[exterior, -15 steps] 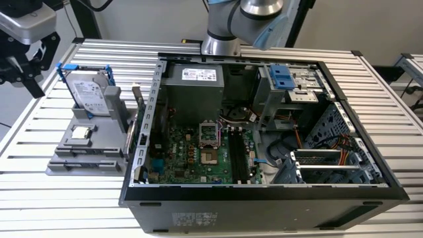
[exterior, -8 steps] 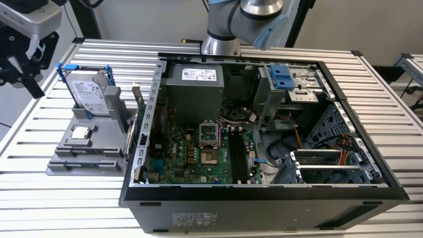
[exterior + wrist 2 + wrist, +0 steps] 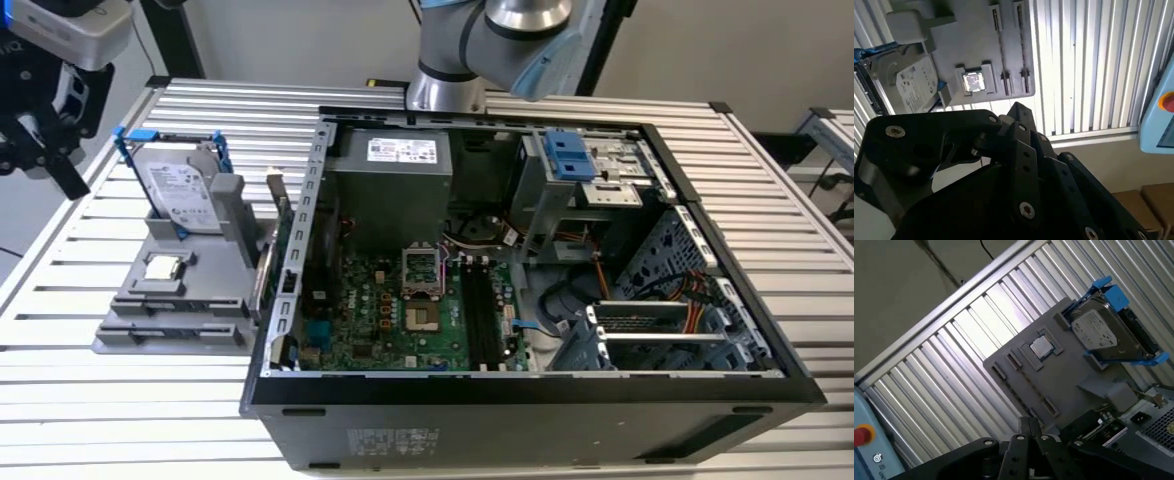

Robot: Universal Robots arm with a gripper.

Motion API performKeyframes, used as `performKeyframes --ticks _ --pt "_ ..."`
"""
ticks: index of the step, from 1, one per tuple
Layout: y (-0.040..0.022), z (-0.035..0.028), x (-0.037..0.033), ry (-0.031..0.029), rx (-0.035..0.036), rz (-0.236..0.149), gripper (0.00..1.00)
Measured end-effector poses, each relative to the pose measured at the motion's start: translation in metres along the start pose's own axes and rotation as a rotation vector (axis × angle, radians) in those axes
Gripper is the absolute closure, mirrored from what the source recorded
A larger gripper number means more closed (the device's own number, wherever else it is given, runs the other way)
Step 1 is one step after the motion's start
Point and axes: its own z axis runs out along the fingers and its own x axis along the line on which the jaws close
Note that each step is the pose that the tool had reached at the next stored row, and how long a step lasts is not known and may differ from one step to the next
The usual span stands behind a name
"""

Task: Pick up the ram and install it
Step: 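Pick up the ram and move it above insertion slot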

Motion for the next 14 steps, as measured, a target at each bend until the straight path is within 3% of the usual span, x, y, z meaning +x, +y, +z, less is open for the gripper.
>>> performKeyframes --ticks 14 --pt "0.0000 0.0000 0.0000 0.0101 0.0032 -0.211 1.00"
